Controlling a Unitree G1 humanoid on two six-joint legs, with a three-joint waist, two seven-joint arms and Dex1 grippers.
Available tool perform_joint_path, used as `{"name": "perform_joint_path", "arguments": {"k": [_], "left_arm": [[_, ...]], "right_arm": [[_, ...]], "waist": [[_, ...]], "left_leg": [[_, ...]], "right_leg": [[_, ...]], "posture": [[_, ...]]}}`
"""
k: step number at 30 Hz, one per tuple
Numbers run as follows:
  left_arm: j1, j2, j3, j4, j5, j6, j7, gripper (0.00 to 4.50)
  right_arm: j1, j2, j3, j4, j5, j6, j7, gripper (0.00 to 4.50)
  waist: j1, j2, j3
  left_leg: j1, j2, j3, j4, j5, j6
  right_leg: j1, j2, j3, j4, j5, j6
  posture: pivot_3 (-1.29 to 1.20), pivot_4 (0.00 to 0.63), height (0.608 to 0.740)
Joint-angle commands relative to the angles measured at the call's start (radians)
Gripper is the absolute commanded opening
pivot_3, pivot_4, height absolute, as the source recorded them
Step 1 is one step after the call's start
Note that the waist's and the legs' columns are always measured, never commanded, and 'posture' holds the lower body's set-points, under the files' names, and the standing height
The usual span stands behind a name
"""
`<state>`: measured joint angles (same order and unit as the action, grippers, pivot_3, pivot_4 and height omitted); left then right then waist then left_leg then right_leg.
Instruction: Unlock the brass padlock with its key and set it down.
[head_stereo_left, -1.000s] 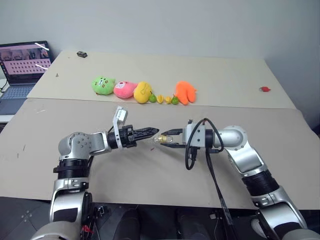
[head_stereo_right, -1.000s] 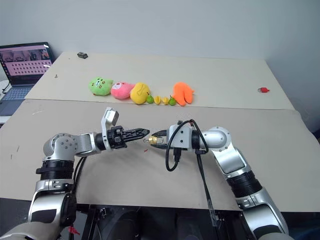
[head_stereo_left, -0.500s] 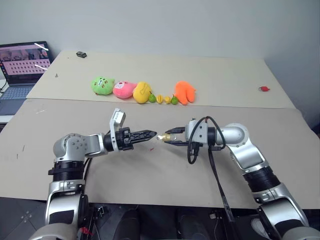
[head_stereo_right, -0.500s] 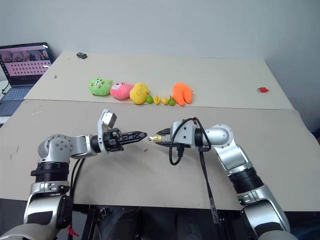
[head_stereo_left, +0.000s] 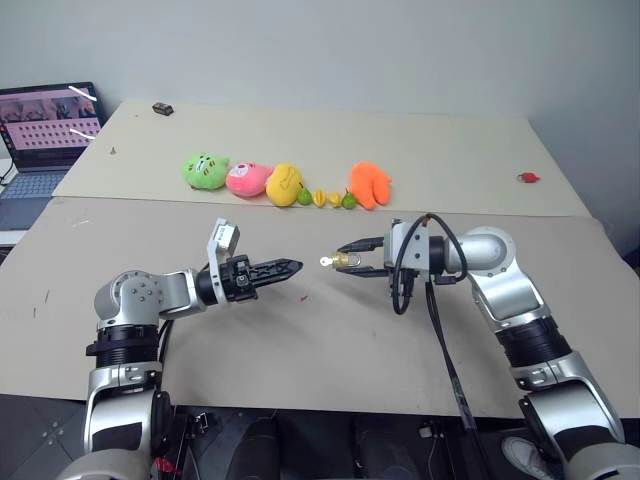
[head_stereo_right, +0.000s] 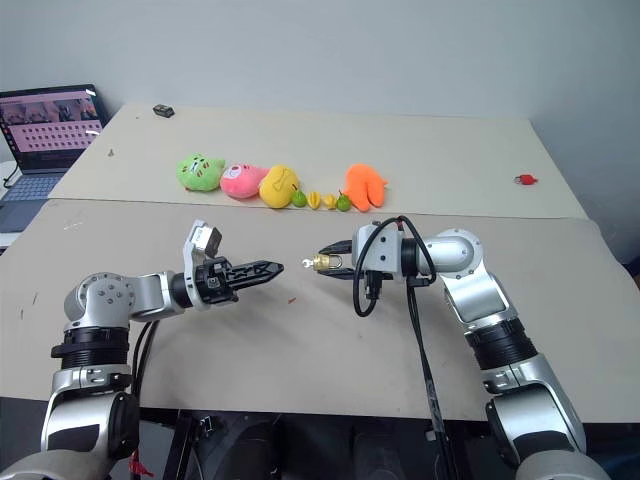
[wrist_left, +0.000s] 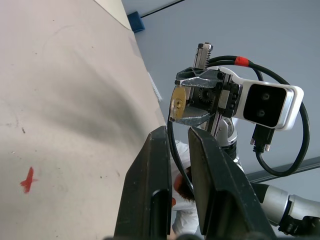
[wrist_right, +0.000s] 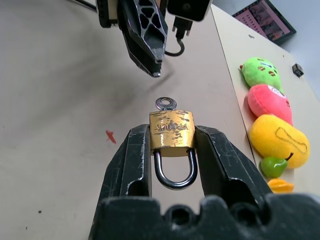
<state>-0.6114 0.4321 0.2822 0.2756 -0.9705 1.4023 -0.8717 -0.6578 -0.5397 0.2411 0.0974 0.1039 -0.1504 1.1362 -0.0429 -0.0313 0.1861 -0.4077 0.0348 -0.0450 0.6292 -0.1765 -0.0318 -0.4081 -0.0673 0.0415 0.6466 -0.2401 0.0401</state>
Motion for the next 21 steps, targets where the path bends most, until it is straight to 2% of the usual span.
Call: {"name": "perform_joint_path", "arguments": {"k": [1,10,21], "left_arm": [[-0.028,-0.011,0.014,-0.008,-0.032,0.007,-0.004,0.68],[-0.030,-0.055,-0.018,-0.025,-0.037,0.021,-0.003,0.68],[-0.045,-0.061,-0.038,0.011,-0.009,-0.020,-0.006,0.68]], "right_arm": [[-0.006,0.011,-0.018,-0.044,0.028,0.005,-0.011,0.90],[-0.003,0.024,-0.022,-0.047,0.022,0.008,-0.021,0.90],[0.008,0.021,-0.023,-0.066,0.026,0.017,-0.028,0.90]], "waist": [[0.001,0.000,0.000],[0.002,0.000,0.000],[0.002,0.000,0.000]], "left_leg": [[0.000,0.000,0.000,0.000,0.000,0.000],[0.000,0.000,0.000,0.000,0.000,0.000],[0.000,0.000,0.000,0.000,0.000,0.000]], "right_leg": [[0.000,0.000,0.000,0.000,0.000,0.000],[0.000,0.000,0.000,0.000,0.000,0.000],[0.000,0.000,0.000,0.000,0.000,0.000]], "posture": [[0.00,0.150,0.722],[0.00,0.150,0.722],[0.00,0.150,0.722]]}}
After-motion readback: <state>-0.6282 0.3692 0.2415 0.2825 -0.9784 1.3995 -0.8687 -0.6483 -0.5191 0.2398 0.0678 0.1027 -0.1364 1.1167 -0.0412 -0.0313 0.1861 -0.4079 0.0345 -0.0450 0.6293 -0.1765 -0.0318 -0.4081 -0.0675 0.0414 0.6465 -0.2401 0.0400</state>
